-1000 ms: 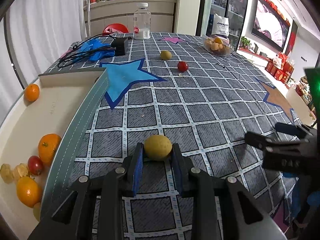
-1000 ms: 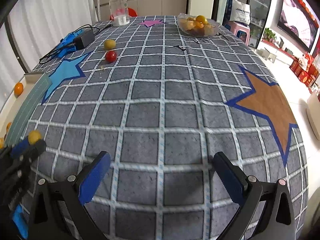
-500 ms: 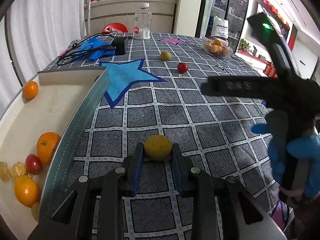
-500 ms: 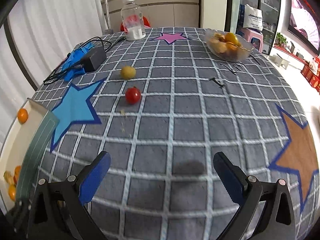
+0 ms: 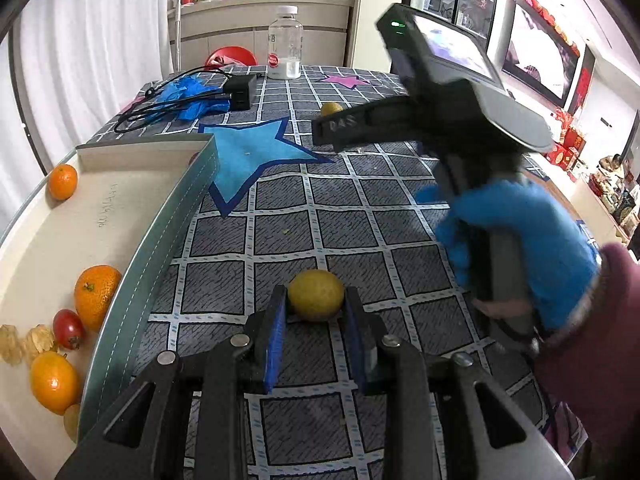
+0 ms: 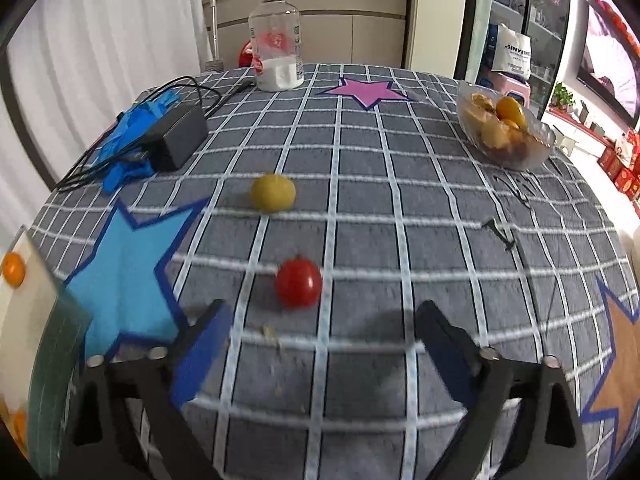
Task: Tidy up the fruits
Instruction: 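Grasp the red cherry tomato with the right gripper while the left holds the yellow fruit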
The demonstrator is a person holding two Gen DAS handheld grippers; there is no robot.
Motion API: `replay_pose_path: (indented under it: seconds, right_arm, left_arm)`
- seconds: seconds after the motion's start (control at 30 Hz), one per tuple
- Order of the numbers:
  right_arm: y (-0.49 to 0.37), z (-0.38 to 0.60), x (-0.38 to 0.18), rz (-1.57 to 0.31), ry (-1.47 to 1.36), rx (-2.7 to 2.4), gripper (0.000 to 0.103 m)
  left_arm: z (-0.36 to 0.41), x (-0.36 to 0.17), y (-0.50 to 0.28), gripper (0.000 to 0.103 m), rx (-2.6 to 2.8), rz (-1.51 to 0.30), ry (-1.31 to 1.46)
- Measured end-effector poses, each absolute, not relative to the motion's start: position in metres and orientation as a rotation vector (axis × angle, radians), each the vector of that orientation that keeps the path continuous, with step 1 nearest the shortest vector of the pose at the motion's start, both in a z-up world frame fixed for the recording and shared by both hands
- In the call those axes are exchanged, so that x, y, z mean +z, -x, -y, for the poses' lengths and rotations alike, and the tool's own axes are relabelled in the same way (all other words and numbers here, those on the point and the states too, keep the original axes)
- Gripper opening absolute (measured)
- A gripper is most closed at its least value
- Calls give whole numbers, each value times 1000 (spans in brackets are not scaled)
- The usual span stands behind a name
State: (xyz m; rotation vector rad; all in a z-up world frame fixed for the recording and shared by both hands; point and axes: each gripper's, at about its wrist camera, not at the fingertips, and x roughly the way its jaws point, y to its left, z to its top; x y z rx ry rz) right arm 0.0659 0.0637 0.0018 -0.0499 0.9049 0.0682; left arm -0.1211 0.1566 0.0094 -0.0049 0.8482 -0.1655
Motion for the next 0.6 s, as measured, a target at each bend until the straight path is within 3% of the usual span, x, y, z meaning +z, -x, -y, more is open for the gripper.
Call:
replay_pose_path:
  seconds: [0.1,0.13,0.17,0.6]
  right_arm:
    - [-69,-65,5,-884,58,52,55]
    - [-70,-64,6,-879,55,54,35]
    - [-70,-63,7,-874,54,51,22]
    - [27,-22,33,-840,3,173,22]
  left_arm:
    - [-157,10,122,31,-166,-848,5]
    - [-157,10,122,31,-165,-848,3]
    - [-157,10,122,31,-164,-848,1]
    - [-153,9,123,31,-154,-849,-20]
